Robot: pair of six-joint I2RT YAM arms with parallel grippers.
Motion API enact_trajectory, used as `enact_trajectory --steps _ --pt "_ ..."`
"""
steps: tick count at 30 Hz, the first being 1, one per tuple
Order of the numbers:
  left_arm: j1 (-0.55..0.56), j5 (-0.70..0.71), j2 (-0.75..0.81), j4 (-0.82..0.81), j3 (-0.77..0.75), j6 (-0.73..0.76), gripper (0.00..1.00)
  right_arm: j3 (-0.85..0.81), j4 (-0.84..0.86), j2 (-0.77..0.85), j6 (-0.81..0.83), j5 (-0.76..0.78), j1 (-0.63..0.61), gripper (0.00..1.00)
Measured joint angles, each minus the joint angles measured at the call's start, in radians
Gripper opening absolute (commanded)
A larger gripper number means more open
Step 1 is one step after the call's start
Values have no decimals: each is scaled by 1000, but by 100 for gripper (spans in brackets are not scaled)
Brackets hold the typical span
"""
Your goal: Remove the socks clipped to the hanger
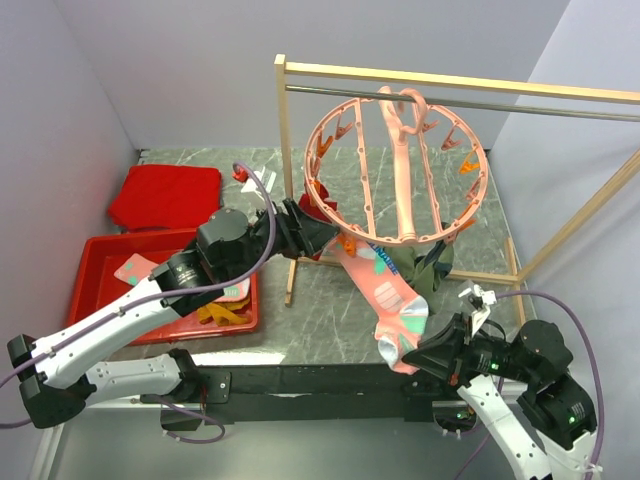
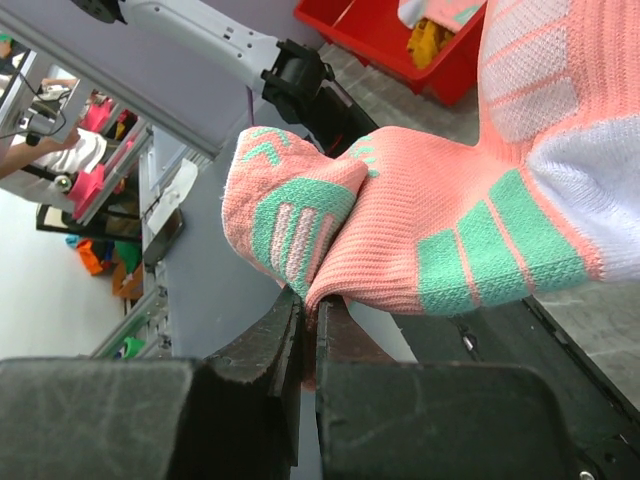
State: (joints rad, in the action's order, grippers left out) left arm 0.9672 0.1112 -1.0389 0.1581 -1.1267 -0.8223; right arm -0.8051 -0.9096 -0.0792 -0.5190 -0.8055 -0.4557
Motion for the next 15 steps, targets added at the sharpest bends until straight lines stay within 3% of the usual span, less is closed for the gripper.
enact_trajectory --steps 3,10,15 --pt "0 -34 8 -39 41 -10 75 -14 -5 3 4 12 0 0" --pt "0 -112 21 -72 130 -38 75 -15 -12 3 11 27 -4 0" --pt "0 -126 38 -87 174 -40 57 -15 -12 3 12 31 -7 0"
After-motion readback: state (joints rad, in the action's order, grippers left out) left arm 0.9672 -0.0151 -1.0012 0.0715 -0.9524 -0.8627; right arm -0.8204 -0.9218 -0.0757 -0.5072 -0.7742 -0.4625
